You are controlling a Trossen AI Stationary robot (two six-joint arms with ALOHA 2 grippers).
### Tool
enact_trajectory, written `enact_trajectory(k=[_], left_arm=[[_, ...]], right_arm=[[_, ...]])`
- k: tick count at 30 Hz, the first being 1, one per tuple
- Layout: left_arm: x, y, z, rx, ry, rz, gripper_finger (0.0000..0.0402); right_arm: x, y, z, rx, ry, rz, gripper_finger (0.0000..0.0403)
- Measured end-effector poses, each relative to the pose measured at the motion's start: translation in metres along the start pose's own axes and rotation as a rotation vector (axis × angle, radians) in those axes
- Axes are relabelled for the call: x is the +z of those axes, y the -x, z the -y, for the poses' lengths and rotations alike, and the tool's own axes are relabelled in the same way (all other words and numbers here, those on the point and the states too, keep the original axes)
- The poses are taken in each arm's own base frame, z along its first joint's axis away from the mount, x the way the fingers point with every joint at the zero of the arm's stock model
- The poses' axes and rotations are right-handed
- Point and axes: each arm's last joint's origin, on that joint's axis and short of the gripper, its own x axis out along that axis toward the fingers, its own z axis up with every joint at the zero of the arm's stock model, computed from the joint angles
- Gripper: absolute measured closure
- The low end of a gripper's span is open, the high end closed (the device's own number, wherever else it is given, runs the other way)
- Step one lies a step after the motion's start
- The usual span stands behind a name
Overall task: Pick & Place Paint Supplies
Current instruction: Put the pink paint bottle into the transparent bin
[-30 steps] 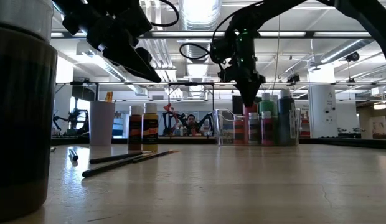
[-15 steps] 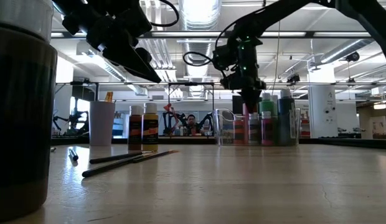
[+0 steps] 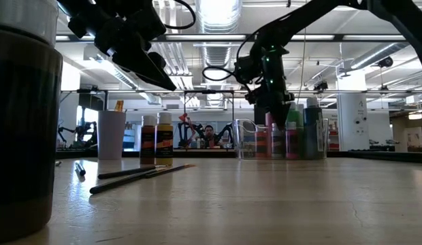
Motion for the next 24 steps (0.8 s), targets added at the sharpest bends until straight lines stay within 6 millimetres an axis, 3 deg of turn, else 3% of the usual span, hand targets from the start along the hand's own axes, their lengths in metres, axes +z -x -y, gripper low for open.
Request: enact_trajectory(k=[24], left_arm=[[0.0, 0.0, 0.0, 0.0, 0.0, 0.0, 0.0074]], right_arm=[[-0.011, -0.008, -0.005, 0.031, 0.029, -0.089, 0.0394]])
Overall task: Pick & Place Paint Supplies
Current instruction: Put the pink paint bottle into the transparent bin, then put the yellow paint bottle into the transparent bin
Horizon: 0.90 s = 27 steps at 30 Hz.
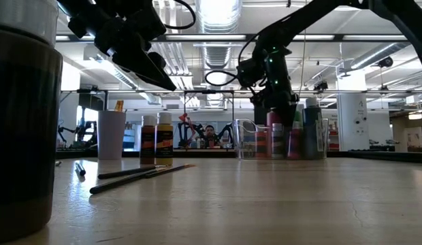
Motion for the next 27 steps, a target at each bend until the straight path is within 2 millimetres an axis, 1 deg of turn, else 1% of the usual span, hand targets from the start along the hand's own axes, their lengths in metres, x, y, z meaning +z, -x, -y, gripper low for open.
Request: enact_trajectory(k=[6, 11, 16, 22, 27], left_arm=[[0.0, 0.0, 0.0, 0.0, 0.0, 0.0, 0.0074], [0.0, 0.0, 0.0, 0.0, 0.0, 0.0, 0.0074], [0.0, 0.0, 0.0, 0.0, 0.0, 0.0, 0.0074], [0.0, 0.0, 0.0, 0.0, 0.0, 0.0, 0.0074], [0.0, 0.0, 0.0, 0.0, 0.011, -0.002, 0.0074]], right_arm=[[0.002, 0.002, -0.003, -0.006, 0.007, 0.017, 0.0394], [0.003, 0.011, -0.011, 0.0, 0.033, 0.046, 0.0394], [-0.002, 0.03, -0.019, -0.006, 0.047, 0.098, 0.0394], [-0.017, 0.047, -0.021, -0.071, 0.024, 0.081, 0.0394], [-0.035, 0.074, -0.023, -0.112, 0.016, 0.164, 0.0394]])
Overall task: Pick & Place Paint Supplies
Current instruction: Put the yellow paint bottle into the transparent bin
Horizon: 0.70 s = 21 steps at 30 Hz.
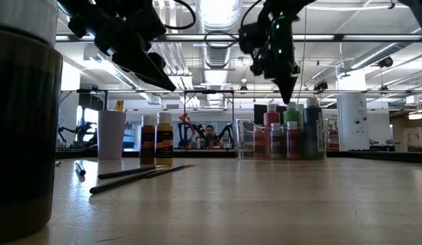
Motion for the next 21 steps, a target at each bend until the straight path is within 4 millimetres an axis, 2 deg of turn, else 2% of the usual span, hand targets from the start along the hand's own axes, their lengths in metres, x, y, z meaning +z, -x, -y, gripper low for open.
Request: enact_trajectory(k=[7, 12, 16, 21], left_arm=[[-0.005, 0.003, 0.0, 0.03, 0.054, -0.077, 0.0074], [-0.004, 0.025, -0.001, 0.175, 0.084, -0.21, 0.008], [-0.001, 0.048, 0.001, 0.215, 0.137, -0.254, 0.0085], [0.006, 0.08, 0.005, 0.239, 0.233, -0.262, 0.0085]], right_arm=[[-0.027, 0.06, -0.001, 0.028, -0.123, 0.26, 0.0394], [-0.041, 0.093, -0.011, 0.082, -0.141, 0.555, 0.0394], [-0.049, 0.103, -0.026, 0.111, -0.083, 0.713, 0.0394], [-0.054, 0.096, -0.052, 0.134, 0.013, 0.85, 0.0394]])
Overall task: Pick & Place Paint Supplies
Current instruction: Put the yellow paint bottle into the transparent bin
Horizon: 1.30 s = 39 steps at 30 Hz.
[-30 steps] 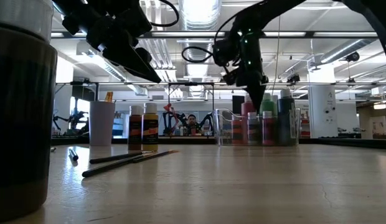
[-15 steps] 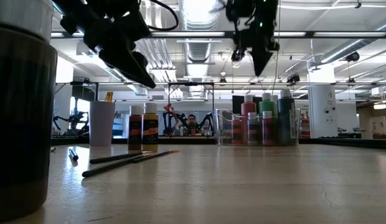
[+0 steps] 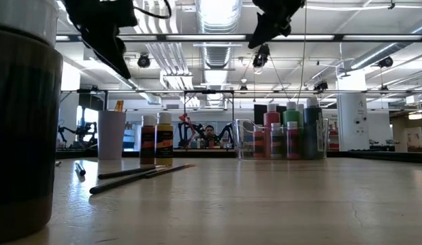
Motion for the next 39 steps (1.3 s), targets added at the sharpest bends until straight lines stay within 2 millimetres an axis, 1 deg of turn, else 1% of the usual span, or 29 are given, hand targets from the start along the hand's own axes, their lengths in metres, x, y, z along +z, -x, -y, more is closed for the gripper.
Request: enact_trajectory(k=[4, 9, 13, 18, 24, 28, 31, 34, 39], left_arm=[[-0.005, 0.026, 0.002, -0.017, 0.014, -0.022, 0.0086], [-0.017, 0.051, 0.021, -0.118, -0.011, 0.009, 0.0089], [-0.033, 0.069, 0.041, -0.229, 0.005, -0.014, 0.01], [-0.053, 0.086, 0.069, -0.272, 0.04, -0.018, 0.0123], [-0.082, 0.103, 0.112, -0.36, 0.079, -0.048, 0.0147], [-0.104, 0.11, 0.136, -0.374, 0.123, -0.081, 0.0154], [-0.117, 0.111, 0.147, -0.349, 0.145, -0.121, 0.0154], [-0.125, 0.108, 0.155, -0.312, 0.161, -0.159, 0.0154], [-0.129, 0.105, 0.162, -0.288, 0.183, -0.196, 0.0155]], right_arm=[[-0.014, -0.01, -0.019, 0.039, 0.047, 0.063, 0.0394], [-0.035, -0.023, -0.033, 0.065, 0.062, 0.105, 0.0394], [-0.053, -0.032, -0.041, 0.078, 0.051, 0.145, 0.0394], [-0.07, -0.043, -0.048, 0.094, 0.006, 0.194, 0.0394], [-0.085, -0.052, -0.053, 0.105, -0.027, 0.24, 0.0394], [-0.091, -0.055, -0.054, 0.107, -0.044, 0.271, 0.0394], [-0.091, -0.055, -0.054, 0.109, -0.059, 0.283, 0.0394], [-0.091, -0.055, -0.054, 0.113, -0.078, 0.284, 0.0394], [-0.091, -0.055, -0.056, 0.128, -0.092, 0.282, 0.0394]])
